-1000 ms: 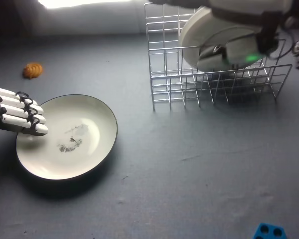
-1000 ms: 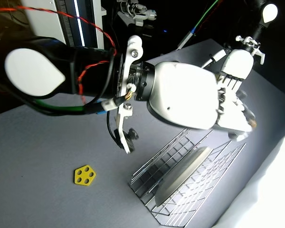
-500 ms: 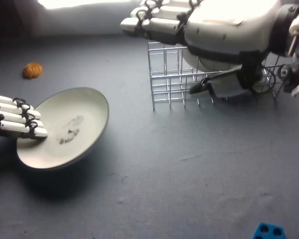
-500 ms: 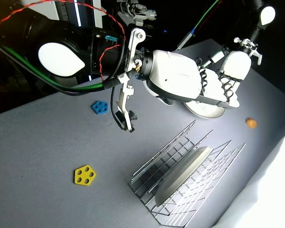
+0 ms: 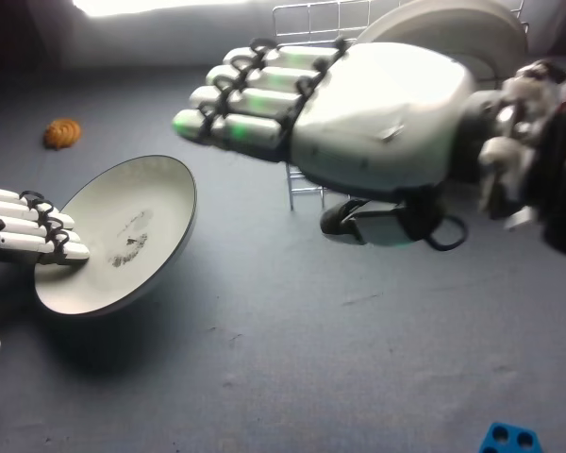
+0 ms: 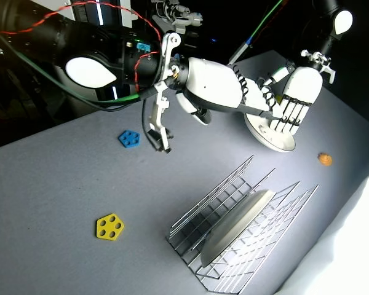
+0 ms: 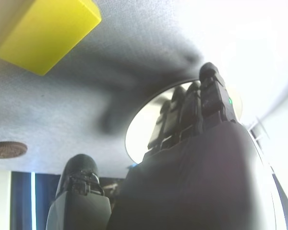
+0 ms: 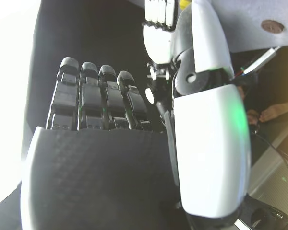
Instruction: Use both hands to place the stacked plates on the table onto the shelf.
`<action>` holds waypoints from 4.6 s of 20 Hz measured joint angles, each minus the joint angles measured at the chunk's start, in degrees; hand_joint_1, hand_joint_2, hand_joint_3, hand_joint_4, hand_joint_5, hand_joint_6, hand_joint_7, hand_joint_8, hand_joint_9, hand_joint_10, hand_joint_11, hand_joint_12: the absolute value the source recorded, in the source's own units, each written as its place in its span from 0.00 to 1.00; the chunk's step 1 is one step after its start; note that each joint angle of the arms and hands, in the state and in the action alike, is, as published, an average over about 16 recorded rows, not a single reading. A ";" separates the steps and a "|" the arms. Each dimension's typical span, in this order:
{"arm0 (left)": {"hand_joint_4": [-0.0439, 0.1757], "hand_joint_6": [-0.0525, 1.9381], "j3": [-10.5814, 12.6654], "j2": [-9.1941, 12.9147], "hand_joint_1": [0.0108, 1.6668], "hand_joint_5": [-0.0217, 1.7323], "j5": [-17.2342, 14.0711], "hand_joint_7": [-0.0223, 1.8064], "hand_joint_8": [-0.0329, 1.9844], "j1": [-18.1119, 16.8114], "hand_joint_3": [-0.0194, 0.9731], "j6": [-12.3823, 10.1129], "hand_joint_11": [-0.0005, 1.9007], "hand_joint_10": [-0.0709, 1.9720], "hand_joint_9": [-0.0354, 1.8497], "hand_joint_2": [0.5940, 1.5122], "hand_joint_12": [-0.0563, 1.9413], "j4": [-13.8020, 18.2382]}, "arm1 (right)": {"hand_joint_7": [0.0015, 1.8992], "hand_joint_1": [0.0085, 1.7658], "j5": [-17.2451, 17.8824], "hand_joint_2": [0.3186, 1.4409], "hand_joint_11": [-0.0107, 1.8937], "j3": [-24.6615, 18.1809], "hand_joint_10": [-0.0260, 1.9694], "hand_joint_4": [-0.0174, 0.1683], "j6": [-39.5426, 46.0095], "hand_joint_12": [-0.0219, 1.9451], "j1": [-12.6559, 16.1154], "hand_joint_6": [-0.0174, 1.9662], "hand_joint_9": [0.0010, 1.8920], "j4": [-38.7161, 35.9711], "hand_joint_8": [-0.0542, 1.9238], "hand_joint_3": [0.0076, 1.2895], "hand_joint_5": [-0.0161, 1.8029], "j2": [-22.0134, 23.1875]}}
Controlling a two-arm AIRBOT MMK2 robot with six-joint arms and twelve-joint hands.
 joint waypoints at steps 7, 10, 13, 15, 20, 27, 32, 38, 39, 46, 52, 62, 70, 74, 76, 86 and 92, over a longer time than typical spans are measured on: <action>0.16 0.01 0.13 -0.16 0.00 0.01 -0.10 0.01 0.01 1.21 0.04 -0.51 0.01 0.01 0.01 0.56 0.04 -1.48 | 0.01 0.72 0.75 0.63 0.02 4.10 0.00 0.10 -4.96 0.01 -1.71 0.02 0.01 2.59 0.03 0.00 0.02 -7.72; 0.16 0.01 0.20 -0.24 0.00 0.00 -0.16 0.01 0.01 1.55 0.04 -0.68 0.01 0.01 0.01 0.56 0.04 -1.91 | 0.01 0.72 0.73 0.65 0.02 6.89 0.00 0.10 -6.67 0.01 -2.28 0.02 0.01 3.62 0.03 0.00 0.02 -11.51; 0.16 0.01 0.32 -0.36 0.00 0.00 -0.27 0.01 0.01 1.75 0.04 -0.80 0.01 0.01 0.01 0.56 0.04 -2.17 | 0.01 0.73 0.66 0.66 0.02 10.02 0.00 0.10 -8.09 0.01 -2.83 0.02 0.01 4.59 0.03 0.00 0.02 -15.21; 0.16 0.01 0.42 -0.44 0.00 0.00 -0.36 0.01 0.01 1.82 0.04 -0.86 0.01 0.01 0.00 0.56 0.04 -2.29 | 0.01 0.73 0.70 0.66 0.02 12.17 0.00 0.10 -8.88 0.01 -3.22 0.02 0.01 4.88 0.03 0.00 0.02 -17.57; 0.16 0.01 0.62 -0.60 0.00 0.01 -0.55 0.01 0.01 1.84 0.04 -0.90 0.01 0.01 0.00 0.57 0.04 -2.34 | 0.01 0.74 0.91 0.67 0.02 17.74 0.00 0.10 -10.06 0.01 -4.23 0.02 0.01 4.90 0.03 0.00 0.02 -23.11; 0.16 0.01 0.90 -0.86 0.00 0.01 -0.80 0.01 0.01 1.73 0.04 -0.96 0.02 0.01 0.00 0.57 0.04 -2.23 | 0.01 0.78 1.04 0.68 0.02 24.71 0.00 0.10 -10.55 0.01 -5.44 0.02 0.01 4.92 0.03 0.00 0.02 -29.09; 0.16 0.01 1.03 -0.98 0.00 0.01 -0.87 0.01 0.01 1.46 0.04 -1.06 0.02 0.01 0.00 0.56 0.04 -1.87 | 0.01 0.79 1.25 0.70 0.02 27.65 0.01 0.11 -10.56 0.01 -5.97 0.02 0.01 4.98 0.03 0.00 0.02 -31.93; 0.16 0.01 1.16 -1.10 0.00 0.00 -0.93 0.01 0.01 1.12 0.04 -1.20 0.02 0.01 0.01 0.56 0.04 -1.40 | 0.06 0.79 2.05 0.73 0.02 28.99 0.03 0.10 -10.56 0.19 -6.11 0.02 0.06 5.76 0.04 0.00 0.08 -33.65; 0.16 0.01 1.17 -1.11 0.00 0.00 -0.93 0.01 0.01 1.06 0.04 -1.22 0.02 0.01 0.01 0.56 0.04 -1.32 | 0.08 0.78 2.22 0.73 0.02 29.06 0.03 0.10 -10.55 0.24 -6.11 0.03 0.08 5.94 0.04 0.00 0.09 -33.82; 0.16 0.01 1.19 -1.15 0.00 0.01 -0.94 0.01 0.01 0.91 0.04 -1.31 0.02 0.01 0.01 0.56 0.04 -1.11 | 0.25 0.72 4.36 0.73 0.07 29.19 0.17 0.10 -10.37 0.56 -6.11 0.12 0.21 7.10 0.07 0.00 0.25 -34.60; 0.16 0.01 1.22 -1.17 0.00 0.00 -0.89 0.01 0.01 0.25 0.04 -1.53 0.01 0.01 0.01 0.56 0.04 -0.56 | 0.38 0.68 6.62 0.70 0.19 29.20 0.34 0.10 -10.17 0.74 -6.14 0.29 0.33 7.48 0.18 0.00 0.37 -35.03; 0.18 0.02 1.35 -1.18 0.00 0.01 -1.25 0.02 0.01 -6.57 0.04 -2.90 0.01 0.03 0.02 0.57 0.03 1.75 | 0.46 0.70 8.77 0.63 0.35 29.19 0.56 0.09 -9.79 0.71 -6.44 0.51 0.44 7.52 0.43 0.00 0.45 -35.15; 0.20 0.03 0.76 -0.24 0.00 0.02 -2.29 0.02 0.01 -14.01 0.04 -3.87 0.01 0.04 0.03 0.56 0.03 2.82 | 0.48 0.71 9.01 0.61 0.37 28.03 0.60 0.09 -9.61 0.71 -6.68 0.53 0.47 8.74 0.49 0.00 0.46 -33.37; 0.20 0.03 0.07 0.46 0.00 0.02 -2.77 0.02 0.01 -16.48 0.04 -4.02 0.01 0.04 0.03 0.56 0.03 2.98 | 0.48 0.71 8.63 0.61 0.36 25.93 0.61 0.08 -9.60 0.71 -6.53 0.53 0.47 10.02 0.49 0.00 0.46 -31.11; 0.20 0.03 -0.31 0.78 0.00 0.02 -2.88 0.02 0.01 -17.29 0.04 -4.04 0.01 0.04 0.03 0.56 0.03 3.35 | 0.49 0.72 8.31 0.61 0.37 24.46 0.60 0.08 -9.60 0.71 -6.28 0.53 0.47 10.83 0.49 0.00 0.47 -29.66; 0.20 0.03 -2.05 1.57 0.00 0.02 -2.85 0.02 0.01 -19.31 0.04 -4.05 0.01 0.04 0.03 0.57 0.03 4.50 | 0.52 0.75 6.35 0.61 0.38 14.54 0.60 0.08 -9.67 0.72 -3.04 0.53 0.48 15.79 0.49 0.00 0.50 -20.89; 0.21 0.03 -2.45 1.68 0.00 0.02 -2.50 0.02 0.01 -19.19 0.04 -4.00 0.01 0.04 0.03 0.57 0.03 5.02 | 0.52 0.76 5.36 0.62 0.37 8.97 0.60 0.08 -9.85 0.72 -0.61 0.53 0.47 18.57 0.51 0.00 0.51 -16.33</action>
